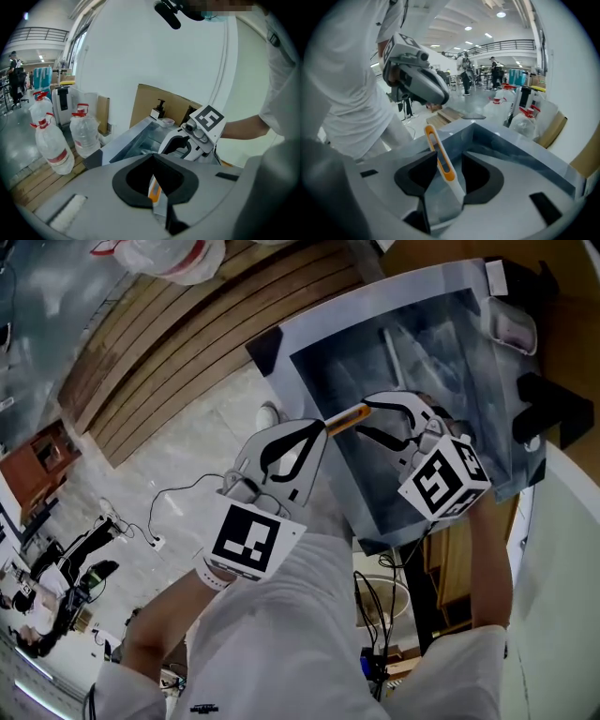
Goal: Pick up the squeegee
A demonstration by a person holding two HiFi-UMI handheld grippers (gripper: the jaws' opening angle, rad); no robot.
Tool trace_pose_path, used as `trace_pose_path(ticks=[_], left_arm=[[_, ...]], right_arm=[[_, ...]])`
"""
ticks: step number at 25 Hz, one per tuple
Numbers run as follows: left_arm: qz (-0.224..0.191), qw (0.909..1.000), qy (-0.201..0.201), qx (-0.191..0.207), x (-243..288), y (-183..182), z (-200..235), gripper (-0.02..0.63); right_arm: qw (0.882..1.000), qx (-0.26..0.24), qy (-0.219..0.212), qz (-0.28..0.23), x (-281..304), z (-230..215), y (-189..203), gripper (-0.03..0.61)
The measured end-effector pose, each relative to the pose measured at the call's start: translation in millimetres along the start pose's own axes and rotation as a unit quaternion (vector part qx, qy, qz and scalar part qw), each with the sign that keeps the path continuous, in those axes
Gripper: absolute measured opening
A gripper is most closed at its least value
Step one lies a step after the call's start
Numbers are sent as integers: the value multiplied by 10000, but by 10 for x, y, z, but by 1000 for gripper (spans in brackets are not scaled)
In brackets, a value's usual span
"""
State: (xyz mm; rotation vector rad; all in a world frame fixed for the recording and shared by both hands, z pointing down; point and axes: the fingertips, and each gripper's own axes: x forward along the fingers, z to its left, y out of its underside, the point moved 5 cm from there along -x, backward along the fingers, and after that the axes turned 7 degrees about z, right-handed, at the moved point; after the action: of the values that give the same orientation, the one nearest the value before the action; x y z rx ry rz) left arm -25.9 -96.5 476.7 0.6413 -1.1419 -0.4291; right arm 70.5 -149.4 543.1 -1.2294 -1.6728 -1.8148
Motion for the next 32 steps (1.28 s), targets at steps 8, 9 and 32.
trace_pose_path(ticks=[8, 9, 32], left_arm=[[44, 9997, -105, -237, 5, 182, -14, 5], [43, 9996, -115, -255, 5, 202, -11, 5], [-64, 9991, -253, -321, -203, 362, 22, 5]], right_arm=[[9910, -1071, -223, 769, 333, 66, 228, 138], [9897, -1154, -223, 818, 356, 63, 246, 138], [9590, -2402, 41, 1501, 472, 136, 245, 106]])
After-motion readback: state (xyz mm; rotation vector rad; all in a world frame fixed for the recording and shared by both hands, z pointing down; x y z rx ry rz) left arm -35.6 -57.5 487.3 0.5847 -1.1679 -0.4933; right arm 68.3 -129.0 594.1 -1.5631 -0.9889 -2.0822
